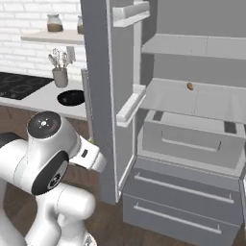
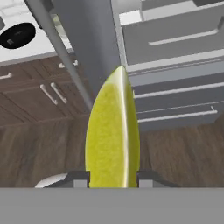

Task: Grab a lemon wedge from the fridge and one ice cube from the ice bowl, and put them in the glass of lemonade.

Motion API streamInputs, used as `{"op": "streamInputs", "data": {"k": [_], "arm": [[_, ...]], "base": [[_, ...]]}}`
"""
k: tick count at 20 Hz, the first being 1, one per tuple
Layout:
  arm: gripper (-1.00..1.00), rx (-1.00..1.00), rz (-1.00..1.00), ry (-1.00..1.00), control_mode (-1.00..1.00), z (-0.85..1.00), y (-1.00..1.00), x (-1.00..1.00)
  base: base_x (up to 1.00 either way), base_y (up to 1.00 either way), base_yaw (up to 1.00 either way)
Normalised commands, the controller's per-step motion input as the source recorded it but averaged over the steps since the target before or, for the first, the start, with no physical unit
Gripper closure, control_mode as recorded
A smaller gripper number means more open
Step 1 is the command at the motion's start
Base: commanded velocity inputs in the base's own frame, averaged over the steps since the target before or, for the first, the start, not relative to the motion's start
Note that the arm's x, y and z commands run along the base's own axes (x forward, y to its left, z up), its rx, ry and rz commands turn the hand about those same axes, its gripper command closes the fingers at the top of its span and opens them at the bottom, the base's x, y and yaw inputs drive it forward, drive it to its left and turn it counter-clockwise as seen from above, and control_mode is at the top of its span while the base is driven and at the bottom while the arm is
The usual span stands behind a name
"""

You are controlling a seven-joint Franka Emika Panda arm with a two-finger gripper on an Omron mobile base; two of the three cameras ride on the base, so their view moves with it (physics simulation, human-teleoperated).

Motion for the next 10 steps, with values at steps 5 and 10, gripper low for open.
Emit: {"op": "streamInputs", "data": {"k": [5,10], "arm": [[1.0,0.0,0.0,0.0,1.0,0.0,0.0,0.0],[1.0,0.0,0.0,0.0,1.0,0.0,0.0,0.0]], "base": [[0.16,1.0,0.32],[0.46,0.87,0.31]]}}
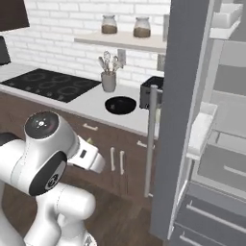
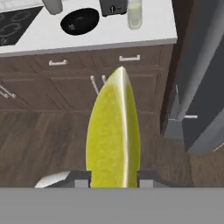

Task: Grab a lemon wedge from the fridge and one ice cube from the ice bowl, and put them in the glass of lemonade.

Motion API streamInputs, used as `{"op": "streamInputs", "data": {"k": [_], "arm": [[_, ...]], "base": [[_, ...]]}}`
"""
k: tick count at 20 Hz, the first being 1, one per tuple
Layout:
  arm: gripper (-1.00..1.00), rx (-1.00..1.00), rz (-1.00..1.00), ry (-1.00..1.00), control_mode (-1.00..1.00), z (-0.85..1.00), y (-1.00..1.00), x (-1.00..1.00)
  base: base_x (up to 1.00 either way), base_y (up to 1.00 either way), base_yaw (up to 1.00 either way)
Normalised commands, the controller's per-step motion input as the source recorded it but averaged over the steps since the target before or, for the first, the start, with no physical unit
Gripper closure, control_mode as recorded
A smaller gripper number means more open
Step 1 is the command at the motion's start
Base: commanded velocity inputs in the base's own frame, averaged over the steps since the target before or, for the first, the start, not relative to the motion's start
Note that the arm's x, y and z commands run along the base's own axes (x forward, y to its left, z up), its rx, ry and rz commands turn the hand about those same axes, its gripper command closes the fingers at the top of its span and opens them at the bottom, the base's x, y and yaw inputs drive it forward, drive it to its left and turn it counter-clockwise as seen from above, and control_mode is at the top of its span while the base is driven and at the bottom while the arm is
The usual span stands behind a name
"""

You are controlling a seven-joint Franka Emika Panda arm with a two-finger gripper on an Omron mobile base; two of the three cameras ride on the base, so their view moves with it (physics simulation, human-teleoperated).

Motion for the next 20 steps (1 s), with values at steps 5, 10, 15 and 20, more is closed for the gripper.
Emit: {"op": "streamInputs", "data": {"k": [5,10,15,20], "arm": [[1.0,0.0,0.0,0.0,1.0,0.0,0.0,0.0],[1.0,0.0,0.0,0.0,1.0,0.0,0.0,0.0],[1.0,0.0,0.0,0.0,1.0,0.0,0.0,0.0],[1.0,0.0,0.0,0.0,1.0,0.0,0.0,0.0]], "base": [[1.0,0.05,-0.13],[1.0,-0.02,-0.1],[1.0,0.0,-0.08],[0.91,0.03,-0.13]]}}
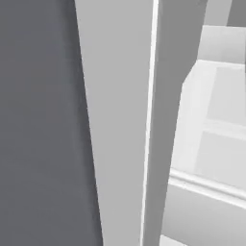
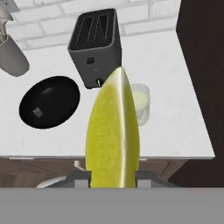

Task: Grab a lemon wedge from the fridge and one ice cube from the ice bowl, and put them in the glass of lemonade.

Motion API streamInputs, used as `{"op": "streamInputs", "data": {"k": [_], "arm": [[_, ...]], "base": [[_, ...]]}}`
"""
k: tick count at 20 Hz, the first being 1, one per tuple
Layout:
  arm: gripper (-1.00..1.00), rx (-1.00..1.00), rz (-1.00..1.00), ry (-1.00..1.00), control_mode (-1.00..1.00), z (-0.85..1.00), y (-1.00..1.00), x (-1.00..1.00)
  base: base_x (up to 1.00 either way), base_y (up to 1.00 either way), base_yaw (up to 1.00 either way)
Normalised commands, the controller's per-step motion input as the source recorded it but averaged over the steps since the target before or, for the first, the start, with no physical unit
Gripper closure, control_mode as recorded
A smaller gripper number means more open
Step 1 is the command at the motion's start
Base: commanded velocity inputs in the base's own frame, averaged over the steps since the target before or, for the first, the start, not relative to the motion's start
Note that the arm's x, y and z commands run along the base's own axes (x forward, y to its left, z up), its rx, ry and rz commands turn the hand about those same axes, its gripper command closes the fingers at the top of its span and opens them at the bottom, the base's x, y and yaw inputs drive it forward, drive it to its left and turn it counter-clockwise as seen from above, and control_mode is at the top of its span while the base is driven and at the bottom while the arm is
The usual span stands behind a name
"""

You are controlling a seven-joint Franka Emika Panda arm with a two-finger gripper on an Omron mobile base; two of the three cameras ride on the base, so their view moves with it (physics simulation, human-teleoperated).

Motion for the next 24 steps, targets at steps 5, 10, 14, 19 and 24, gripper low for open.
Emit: {"op": "streamInputs", "data": {"k": [5,10,14,19,24], "arm": [[1.0,0.0,0.0,0.0,1.0,0.0,0.0,0.0],[1.0,0.0,-0.09,0.05,-1.0,0.0,0.01,0.54],[1.0,0.0,-0.08,0.12,-1.0,-0.1,0.0,0.86],[1.0,0.0,-0.08,0.19,-1.0,-0.22,-0.01,0.39],[1.0,0.0,-0.08,0.2,-1.0,-0.51,-0.23,0.07]], "base": [[0.62,0.27,-0.28],[0.27,0.1,-0.12],[0.0,0.0,0.0],[0.0,0.0,0.0],[0.0,0.0,0.0]]}}
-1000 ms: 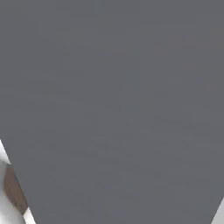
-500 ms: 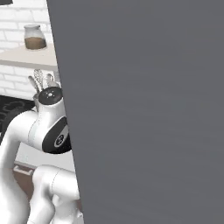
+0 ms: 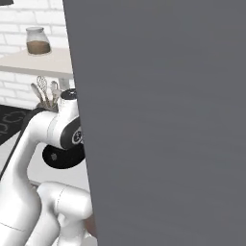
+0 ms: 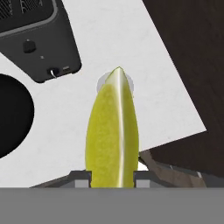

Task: Grab a lemon wedge from the fridge and one ice cube from the ice bowl, and put them in the glass of lemonade.

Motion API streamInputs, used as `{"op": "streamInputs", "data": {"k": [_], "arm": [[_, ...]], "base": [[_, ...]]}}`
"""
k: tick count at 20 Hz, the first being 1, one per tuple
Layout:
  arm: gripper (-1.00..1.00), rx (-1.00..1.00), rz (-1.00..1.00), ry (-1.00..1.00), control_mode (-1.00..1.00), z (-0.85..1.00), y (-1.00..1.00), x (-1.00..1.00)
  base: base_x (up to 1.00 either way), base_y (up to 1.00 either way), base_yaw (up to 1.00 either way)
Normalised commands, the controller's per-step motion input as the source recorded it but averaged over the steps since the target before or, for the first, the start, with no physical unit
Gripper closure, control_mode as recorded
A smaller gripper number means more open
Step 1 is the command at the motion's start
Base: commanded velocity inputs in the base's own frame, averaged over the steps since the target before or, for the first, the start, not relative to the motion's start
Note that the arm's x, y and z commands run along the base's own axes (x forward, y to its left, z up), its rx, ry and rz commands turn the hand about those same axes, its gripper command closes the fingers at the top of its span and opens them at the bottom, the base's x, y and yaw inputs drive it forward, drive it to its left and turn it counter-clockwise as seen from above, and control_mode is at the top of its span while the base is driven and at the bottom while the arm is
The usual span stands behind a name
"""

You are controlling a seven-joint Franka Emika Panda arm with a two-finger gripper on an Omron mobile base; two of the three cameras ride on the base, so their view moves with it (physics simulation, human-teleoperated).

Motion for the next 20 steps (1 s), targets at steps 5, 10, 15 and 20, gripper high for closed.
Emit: {"op": "streamInputs", "data": {"k": [5,10,15,20], "arm": [[1.0,0.0,-0.02,0.01,-1.0,-0.3,-0.3,0.19],[1.0,0.0,-0.01,0.06,-1.0,-0.08,-0.03,0.37],[1.0,0.0,0.0,0.07,-1.0,-0.32,-0.01,0.25],[1.0,0.0,0.0,0.05,-1.0,-0.4,-0.05,0.15]], "base": [[0.0,0.0,0.0],[0.0,0.0,0.0],[0.0,0.0,0.0],[0.0,0.0,0.0]]}}
